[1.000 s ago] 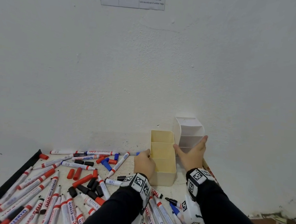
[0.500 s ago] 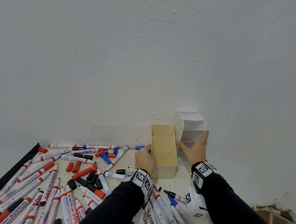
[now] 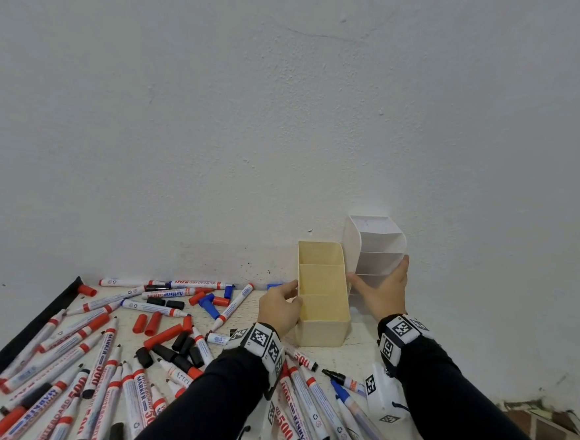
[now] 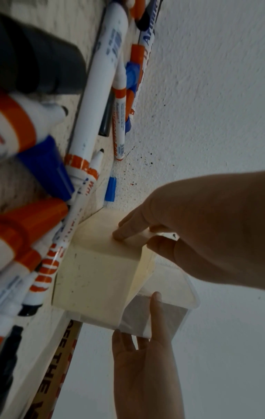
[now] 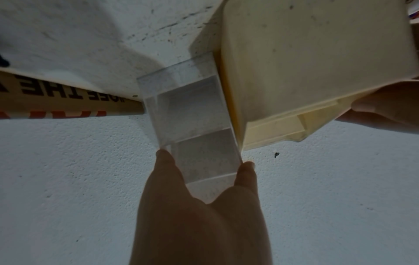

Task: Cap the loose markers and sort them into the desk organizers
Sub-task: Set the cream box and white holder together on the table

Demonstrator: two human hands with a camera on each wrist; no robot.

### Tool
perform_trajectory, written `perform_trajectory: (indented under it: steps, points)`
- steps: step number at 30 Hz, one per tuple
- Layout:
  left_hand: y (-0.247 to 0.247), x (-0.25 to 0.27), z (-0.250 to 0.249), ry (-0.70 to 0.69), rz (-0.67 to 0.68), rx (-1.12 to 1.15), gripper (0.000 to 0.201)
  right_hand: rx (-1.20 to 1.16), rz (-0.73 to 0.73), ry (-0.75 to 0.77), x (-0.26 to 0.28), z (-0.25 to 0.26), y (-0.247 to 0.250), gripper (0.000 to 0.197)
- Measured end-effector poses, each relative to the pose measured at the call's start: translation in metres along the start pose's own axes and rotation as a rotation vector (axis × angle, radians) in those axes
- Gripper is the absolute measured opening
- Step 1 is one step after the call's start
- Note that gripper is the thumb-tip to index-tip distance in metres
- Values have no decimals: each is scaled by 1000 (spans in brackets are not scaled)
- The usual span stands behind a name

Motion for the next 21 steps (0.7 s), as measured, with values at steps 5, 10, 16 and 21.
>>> perform_trajectory:
  steps: [5, 10, 16, 21]
  points:
    - [-1, 4, -1, 10, -4, 24, 45, 34, 15, -8, 3, 2, 1, 119]
    - [6, 11, 2, -4, 71, -148, 46, 283, -132, -89, 16, 9, 9, 99]
    - [28, 23, 17, 42, -8, -261, 37, 542, 169, -194, 39, 9, 13, 19]
    - [42, 35, 27, 41, -28, -369, 35, 908, 714, -399, 77, -1, 13, 22]
Point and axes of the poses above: each hand's wrist, its own x-axis away from the middle knuckle, its own y-axis out of the back of the hand, z = x × y, the point moved 2 cm from there along -x, towards the middle knuckle, and after that the axes turned 8 degrees about -x, right-handed, at the moved point
